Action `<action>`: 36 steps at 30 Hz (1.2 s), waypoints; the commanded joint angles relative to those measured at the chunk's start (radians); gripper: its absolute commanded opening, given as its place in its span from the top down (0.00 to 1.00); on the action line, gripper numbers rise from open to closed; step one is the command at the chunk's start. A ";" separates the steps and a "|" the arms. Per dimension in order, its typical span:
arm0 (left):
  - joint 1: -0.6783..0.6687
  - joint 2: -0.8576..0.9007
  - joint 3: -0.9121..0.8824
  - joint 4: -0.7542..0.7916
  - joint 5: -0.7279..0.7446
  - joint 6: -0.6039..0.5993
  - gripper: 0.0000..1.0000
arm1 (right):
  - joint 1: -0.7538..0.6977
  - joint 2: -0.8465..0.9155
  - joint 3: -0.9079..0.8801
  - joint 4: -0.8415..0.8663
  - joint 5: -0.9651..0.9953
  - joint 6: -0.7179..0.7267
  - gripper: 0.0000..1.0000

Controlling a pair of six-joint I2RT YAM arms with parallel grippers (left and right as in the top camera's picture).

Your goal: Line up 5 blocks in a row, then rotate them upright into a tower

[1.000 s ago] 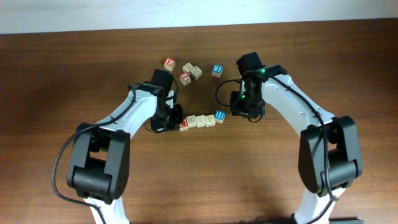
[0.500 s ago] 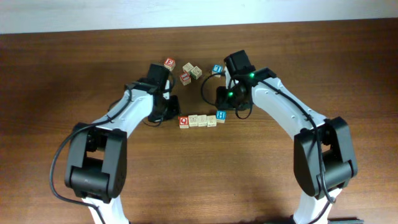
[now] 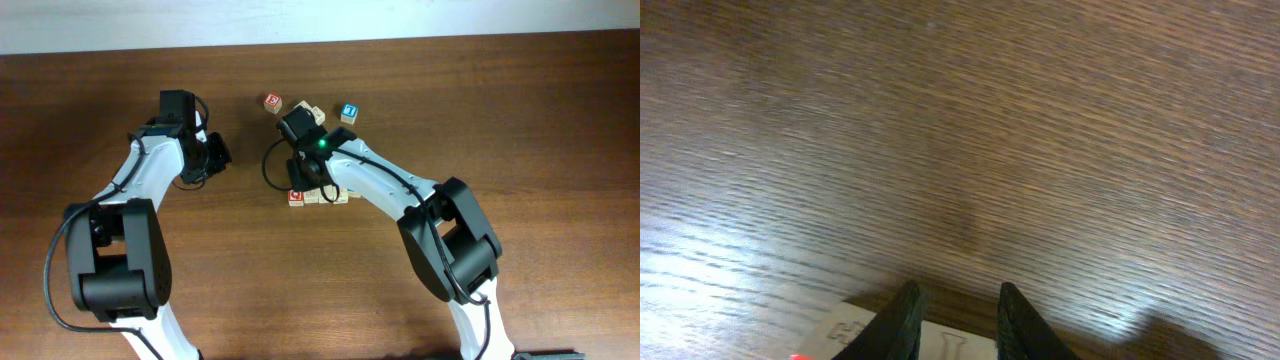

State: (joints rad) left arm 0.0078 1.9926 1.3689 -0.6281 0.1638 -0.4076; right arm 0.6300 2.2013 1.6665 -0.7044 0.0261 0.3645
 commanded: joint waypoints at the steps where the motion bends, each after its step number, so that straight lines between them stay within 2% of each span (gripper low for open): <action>1: 0.000 -0.011 0.014 -0.001 -0.001 0.019 0.90 | -0.002 0.012 0.023 -0.025 0.041 0.019 0.76; 8: 0.000 -0.011 0.014 -0.001 -0.001 0.019 0.89 | -0.002 0.012 0.023 -0.065 0.034 0.060 0.76; 11: 0.000 -0.011 0.014 -0.001 -0.001 0.019 0.89 | -0.013 0.011 0.050 -0.069 0.035 0.058 0.72; 14: 0.000 -0.011 0.014 -0.005 -0.001 0.019 0.89 | -0.072 0.011 0.209 -0.208 0.035 0.058 0.65; 17: 0.000 -0.011 0.014 -0.005 -0.001 0.019 0.89 | -0.153 0.012 0.267 -0.312 -0.039 -0.001 0.64; 18: 0.000 -0.011 0.014 -0.005 -0.001 0.019 0.89 | -0.173 0.014 0.254 -0.327 -0.061 -0.026 0.65; 20: 0.000 -0.011 0.014 -0.005 -0.001 0.019 0.88 | -0.204 0.014 0.215 -0.355 -0.076 -0.070 0.75; 22: 0.000 -0.011 0.014 -0.005 -0.001 0.019 0.88 | -0.212 0.014 0.182 -0.352 -0.078 -0.073 0.81; 30: 0.000 -0.011 0.014 -0.005 -0.001 0.019 0.88 | -0.211 0.016 0.031 -0.234 -0.079 -0.081 0.84; 36: 0.000 -0.011 0.014 -0.005 -0.004 0.019 0.89 | -0.211 0.016 0.025 -0.233 -0.106 -0.106 0.84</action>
State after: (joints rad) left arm 0.0078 1.9926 1.3689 -0.6315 0.1638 -0.4076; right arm 0.4187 2.2154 1.6985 -0.9386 -0.0521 0.2802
